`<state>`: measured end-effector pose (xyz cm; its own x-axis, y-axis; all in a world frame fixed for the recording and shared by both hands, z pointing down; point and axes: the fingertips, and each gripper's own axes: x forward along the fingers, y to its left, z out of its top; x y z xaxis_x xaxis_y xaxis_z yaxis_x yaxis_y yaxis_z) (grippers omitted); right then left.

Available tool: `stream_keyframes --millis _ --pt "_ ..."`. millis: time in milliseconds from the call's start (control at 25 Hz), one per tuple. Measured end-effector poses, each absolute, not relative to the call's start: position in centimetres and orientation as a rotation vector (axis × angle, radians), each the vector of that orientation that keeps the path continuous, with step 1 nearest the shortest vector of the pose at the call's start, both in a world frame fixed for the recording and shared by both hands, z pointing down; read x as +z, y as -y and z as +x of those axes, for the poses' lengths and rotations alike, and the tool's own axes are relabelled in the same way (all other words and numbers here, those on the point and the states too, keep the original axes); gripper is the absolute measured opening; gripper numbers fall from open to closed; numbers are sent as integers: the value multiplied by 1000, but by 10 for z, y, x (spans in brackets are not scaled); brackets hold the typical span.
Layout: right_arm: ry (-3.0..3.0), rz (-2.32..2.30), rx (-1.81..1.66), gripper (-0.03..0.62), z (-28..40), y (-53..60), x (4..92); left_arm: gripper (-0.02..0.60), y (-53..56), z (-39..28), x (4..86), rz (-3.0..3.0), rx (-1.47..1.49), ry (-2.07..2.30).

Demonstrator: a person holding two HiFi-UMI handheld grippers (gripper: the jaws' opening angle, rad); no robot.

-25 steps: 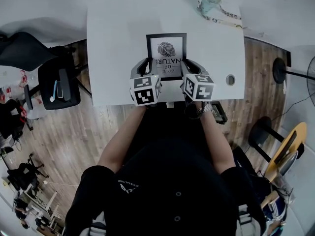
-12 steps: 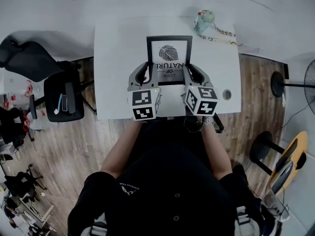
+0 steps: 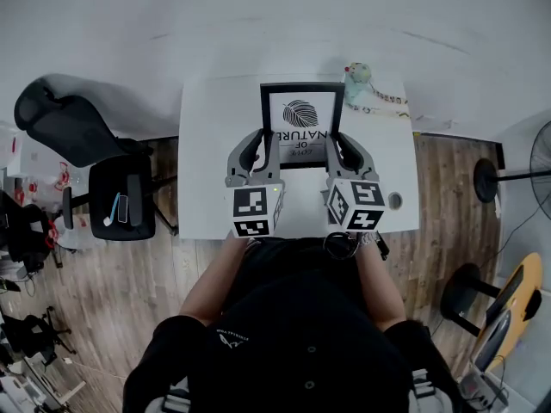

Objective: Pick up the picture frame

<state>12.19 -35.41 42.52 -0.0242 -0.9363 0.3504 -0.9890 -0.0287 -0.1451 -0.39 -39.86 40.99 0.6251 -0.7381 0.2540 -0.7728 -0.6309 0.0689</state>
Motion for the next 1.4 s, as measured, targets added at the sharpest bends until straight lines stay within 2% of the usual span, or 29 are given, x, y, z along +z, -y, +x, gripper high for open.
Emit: stream_keyframes --millis 840,1400 --pt "2203 2264 60 54 120 333 276 77 377 -5 258 2932 -63 1354" --pt "2232 2282 -44 66 116 322 251 76 365 -12 237 2958 -139 1387"
